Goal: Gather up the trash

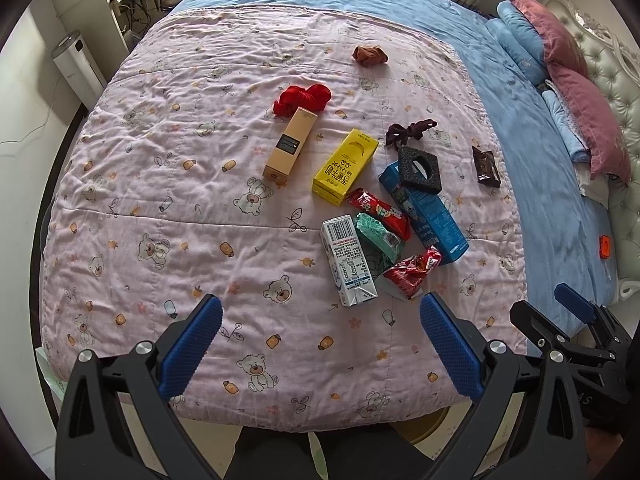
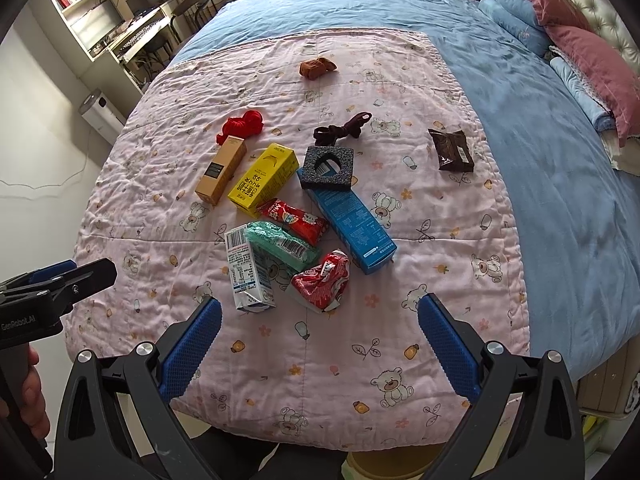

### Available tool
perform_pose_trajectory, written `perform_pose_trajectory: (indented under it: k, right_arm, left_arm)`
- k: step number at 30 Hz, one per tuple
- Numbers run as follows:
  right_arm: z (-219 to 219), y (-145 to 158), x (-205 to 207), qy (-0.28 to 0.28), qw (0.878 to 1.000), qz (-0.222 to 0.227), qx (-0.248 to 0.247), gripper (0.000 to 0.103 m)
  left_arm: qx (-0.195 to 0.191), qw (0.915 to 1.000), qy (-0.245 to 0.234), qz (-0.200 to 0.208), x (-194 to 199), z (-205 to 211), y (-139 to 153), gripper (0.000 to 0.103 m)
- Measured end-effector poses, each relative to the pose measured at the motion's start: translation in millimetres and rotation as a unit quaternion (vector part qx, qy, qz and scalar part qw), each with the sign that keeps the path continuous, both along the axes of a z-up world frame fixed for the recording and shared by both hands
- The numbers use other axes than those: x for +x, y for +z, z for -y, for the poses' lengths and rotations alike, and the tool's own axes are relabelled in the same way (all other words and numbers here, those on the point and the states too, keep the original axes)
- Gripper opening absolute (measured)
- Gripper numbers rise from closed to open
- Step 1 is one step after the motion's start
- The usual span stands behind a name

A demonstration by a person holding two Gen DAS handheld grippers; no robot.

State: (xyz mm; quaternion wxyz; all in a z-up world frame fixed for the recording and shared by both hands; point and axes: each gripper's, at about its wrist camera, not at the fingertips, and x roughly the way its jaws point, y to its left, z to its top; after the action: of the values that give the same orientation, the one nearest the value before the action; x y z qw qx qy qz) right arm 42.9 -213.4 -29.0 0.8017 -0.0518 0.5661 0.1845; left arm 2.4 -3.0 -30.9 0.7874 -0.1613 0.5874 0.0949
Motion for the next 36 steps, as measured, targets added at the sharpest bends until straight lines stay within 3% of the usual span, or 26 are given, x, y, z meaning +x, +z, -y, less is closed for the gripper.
perform_pose_trajectory:
  k: [19, 36]
  right_arm:
    - [11, -7, 8, -0.005, 1.000, -0.005, 0.003, 0.095]
    - [5, -37, 23, 0.016, 1.000, -0.016, 0.001, 0.095]
  left_arm:
    - [-0.009, 0.9998, -0.005, -0.016, 15, 12, -11, 0.099]
    - [-0.027, 0.9976, 0.021, -0.060, 35, 12, -65, 0.099]
